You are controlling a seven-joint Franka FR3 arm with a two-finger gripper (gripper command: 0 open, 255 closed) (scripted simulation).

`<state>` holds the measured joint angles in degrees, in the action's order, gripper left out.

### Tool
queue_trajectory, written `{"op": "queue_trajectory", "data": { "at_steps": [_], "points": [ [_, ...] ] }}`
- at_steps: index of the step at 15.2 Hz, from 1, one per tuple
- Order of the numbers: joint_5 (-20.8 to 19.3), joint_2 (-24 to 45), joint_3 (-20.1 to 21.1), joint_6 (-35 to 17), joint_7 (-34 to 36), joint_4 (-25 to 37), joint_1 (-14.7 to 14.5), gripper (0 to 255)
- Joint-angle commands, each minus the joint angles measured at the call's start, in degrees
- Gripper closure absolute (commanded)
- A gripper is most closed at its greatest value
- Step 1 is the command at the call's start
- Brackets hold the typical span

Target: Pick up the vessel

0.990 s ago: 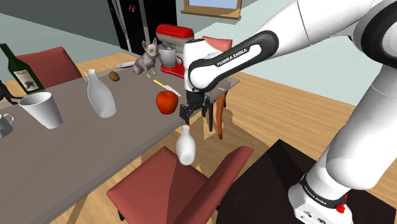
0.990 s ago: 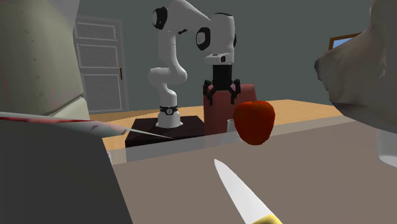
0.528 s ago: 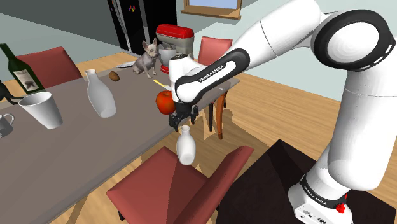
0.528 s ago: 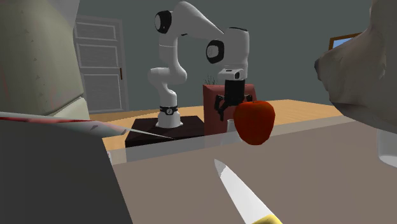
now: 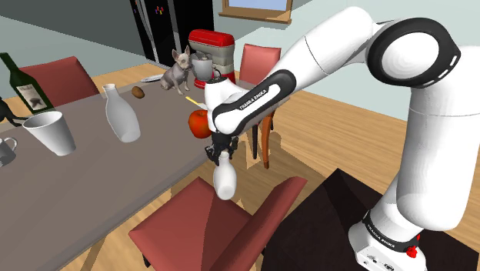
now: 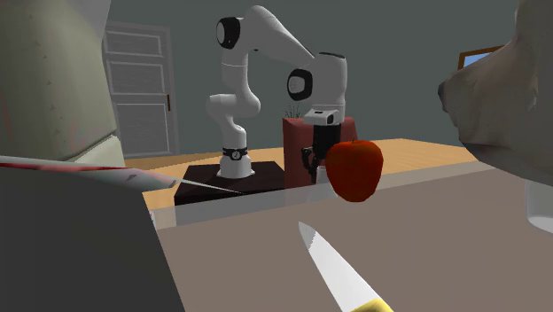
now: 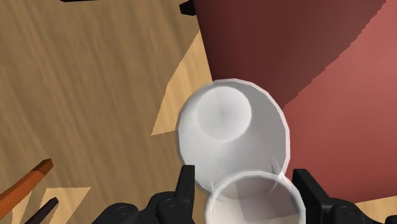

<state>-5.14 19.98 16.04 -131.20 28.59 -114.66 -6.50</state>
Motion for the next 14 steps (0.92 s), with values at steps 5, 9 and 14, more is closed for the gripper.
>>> {"op": "queue_trajectory", "data": {
  "at_steps": [5,9,14],
  "points": [
    [-0.1,0.1,0.0,-0.2,0.1,0.0,0.0,255],
    [-0.1,0.2,0.0,-0.2,0.0,0.0,0.0,255],
    [0.8,-2.2,0.4,3.0,-0.5,0.9,0.3,255]
  ]
}}
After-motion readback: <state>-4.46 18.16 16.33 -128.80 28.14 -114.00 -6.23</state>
